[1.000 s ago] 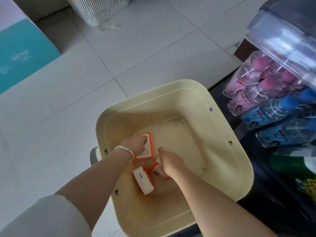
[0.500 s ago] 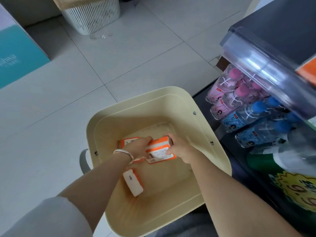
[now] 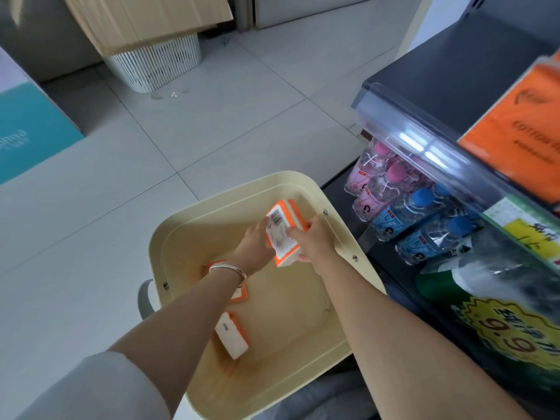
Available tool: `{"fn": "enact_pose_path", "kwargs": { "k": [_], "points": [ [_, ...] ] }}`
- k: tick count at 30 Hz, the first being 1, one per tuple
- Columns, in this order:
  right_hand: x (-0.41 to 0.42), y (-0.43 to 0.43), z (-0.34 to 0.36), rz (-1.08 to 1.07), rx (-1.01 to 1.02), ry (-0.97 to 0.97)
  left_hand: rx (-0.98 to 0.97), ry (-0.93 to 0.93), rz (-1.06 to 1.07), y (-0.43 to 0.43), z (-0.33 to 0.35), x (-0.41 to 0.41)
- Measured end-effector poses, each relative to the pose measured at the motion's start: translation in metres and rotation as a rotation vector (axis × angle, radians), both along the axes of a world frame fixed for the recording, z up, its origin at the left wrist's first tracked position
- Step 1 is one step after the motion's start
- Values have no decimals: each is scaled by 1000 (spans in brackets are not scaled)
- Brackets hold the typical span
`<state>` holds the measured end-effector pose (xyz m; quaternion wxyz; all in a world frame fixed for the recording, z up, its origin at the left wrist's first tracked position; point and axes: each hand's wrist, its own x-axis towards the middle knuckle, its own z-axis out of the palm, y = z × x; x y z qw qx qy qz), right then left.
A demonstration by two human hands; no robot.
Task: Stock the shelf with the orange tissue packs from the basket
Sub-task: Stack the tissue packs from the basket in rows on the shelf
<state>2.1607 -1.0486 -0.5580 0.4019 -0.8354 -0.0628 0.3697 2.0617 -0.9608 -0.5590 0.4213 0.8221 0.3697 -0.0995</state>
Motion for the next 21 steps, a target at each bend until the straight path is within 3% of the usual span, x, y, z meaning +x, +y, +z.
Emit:
{"fn": "enact_pose_path", "kwargs": {
  "k": [4,8,11,13,15,17,21],
  "points": [
    [-2,2,19,-102,58,287,-83,44,-120,-10,4,4],
    [-3,0,32,33,76,325,71,-17,46,-6,6,-2],
    [-2,-4,23,200,35,85,124,-28,74,1,12,-10],
    [0,-11,12,489,-173,-256,25,-49,16,4,17,-16],
    [-2,-16,10,662,-303,-419,-91,-59,-46,5,24,-21],
    [-4,-19,10,761,-328,-432,-153,-48,-87,6,27,-25],
    [-6,-24,4,810,-403,-329,-8,109,-174,11,8,-38]
  ]
}}
